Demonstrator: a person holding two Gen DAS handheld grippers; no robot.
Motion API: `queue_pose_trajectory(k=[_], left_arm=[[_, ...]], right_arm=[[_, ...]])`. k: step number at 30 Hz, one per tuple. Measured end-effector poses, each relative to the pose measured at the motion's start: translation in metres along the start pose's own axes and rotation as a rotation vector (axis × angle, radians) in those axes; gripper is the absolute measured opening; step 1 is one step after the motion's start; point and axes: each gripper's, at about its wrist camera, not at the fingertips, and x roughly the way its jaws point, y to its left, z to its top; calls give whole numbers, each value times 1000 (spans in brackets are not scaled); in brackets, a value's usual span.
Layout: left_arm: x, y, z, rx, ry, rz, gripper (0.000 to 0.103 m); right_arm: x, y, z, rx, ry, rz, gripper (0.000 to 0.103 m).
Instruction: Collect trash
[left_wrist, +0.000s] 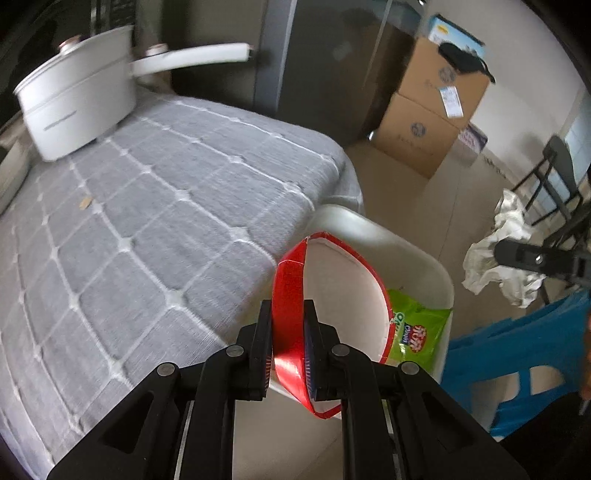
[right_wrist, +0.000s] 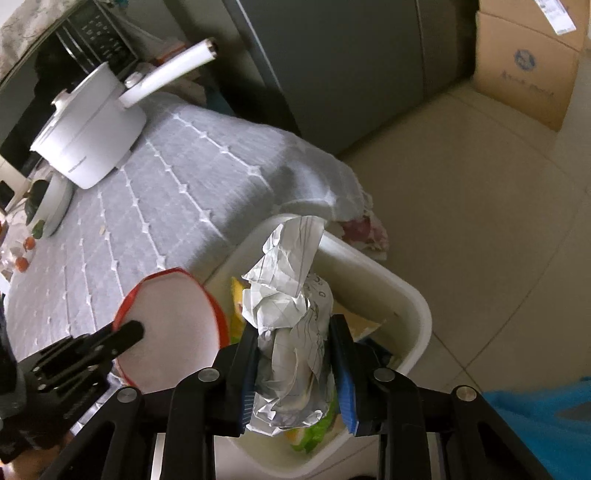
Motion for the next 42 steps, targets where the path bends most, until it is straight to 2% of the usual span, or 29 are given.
queue_pose_trajectory(k=[3,7,9,10,12,14,20,28,31,33,35,42], left_arm=[[12,-7,1,40,12,14,15],[16,-9,2,45,21,12,19],[13,-6,2,24,25,12,40],[12,-6,3,16,26,12,65],[4,-1,3,-17,16,29,82],[-4,3,2,-41,24,25,87],[-33,15,-5,-92,5,39,99],[-58,30,-20,-135,-10,34,102],[-64,30,-25,-128,-13,46,103],[-68,31,-28,-121,-11,65,103],[-70,32,-30,-114,-9,76,103],[-95,33,-40,-132,-51,85,103]], right_arm=[[2,-5,0,12,8,-5,33],[2,-9,0,21,12,-12,33],[3,-10,1,23,15,-17,35],[3,-10,1,24,15,-20,35],[2,-9,1,17,15,-21,35],[3,-7,1,5,17,-22,35],[14,5,-2,-26,59,8,35],[39,26,-9,-61,155,20,36],[44,34,-9,-72,165,40,42],[44,40,-6,-73,155,66,62],[42,41,-5,-66,136,65,71],[24,39,-10,-55,91,22,71]])
